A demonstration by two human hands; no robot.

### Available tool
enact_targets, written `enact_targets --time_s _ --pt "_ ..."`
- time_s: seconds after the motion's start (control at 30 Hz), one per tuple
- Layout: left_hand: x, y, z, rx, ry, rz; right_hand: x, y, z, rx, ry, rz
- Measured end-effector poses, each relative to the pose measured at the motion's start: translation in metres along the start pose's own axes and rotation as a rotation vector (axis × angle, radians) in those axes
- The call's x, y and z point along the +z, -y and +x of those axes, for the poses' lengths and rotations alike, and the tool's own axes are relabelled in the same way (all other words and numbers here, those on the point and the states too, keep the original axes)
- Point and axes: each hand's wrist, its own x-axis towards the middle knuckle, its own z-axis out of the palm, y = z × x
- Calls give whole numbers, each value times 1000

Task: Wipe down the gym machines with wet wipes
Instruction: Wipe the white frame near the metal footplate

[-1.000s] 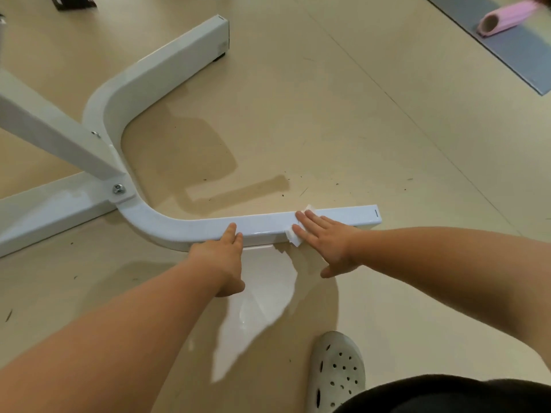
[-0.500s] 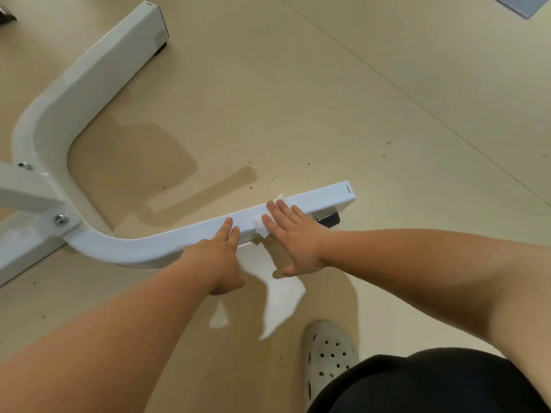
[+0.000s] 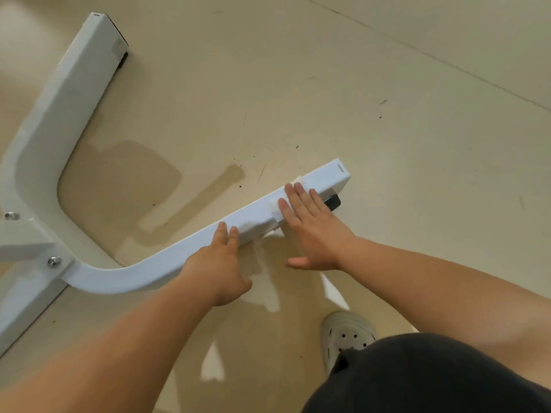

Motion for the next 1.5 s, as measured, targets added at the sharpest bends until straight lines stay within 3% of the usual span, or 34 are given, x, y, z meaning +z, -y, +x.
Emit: enact_targets --time_s 0.1,0.27,0.33,0.47,0.53,0.7,0.9,0.97,1.1,1.33,1.5 --pt "-2 -4 4 2 25 25 6 -1 -1 -5 -37 32" --pt "-10 -4 7 3 40 47 -8 -45 3 285 -85 144" --pt "-11 -3 5 3 52 52 -6 -45 1 262 -88 151" --pt "-18 -5 8 34 51 87 13 -12 -6 -3 -129 22" --pt "-23 -9 11 40 41 137 20 -7 -5 -33 -167 -27" --pt "-28 -15 11 27 56 225 24 -17 -5 290 -237 205" --pt "-30 -10 11 49 116 248 13 -8 -1 375 -179 352" --pt "-39 -12 13 90 46 327 18 -4 -7 400 -217 409" --pt "-54 -30 27 282 -55 362 38 34 -18 443 -242 749" --pt "-64 -37 37 305 2 406 23 73 30 570 -521 1506" --pt "-65 -36 39 307 25 381 5 41 50 806 -701 1623"
